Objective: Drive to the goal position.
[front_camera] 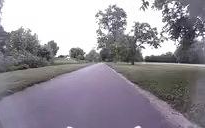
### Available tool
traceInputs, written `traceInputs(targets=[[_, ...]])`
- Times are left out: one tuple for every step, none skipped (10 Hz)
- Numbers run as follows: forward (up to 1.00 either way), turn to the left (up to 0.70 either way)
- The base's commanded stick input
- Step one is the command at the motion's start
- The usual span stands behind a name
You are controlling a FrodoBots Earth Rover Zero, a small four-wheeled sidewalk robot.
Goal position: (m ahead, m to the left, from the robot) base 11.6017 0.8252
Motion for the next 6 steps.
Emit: traceInputs(targets=[[0.70, 0.00], [0.70, 0.00], [0.70, 0.00], [0.70, 0.00], [0.70, 0.00], [0.70, 0.00]])
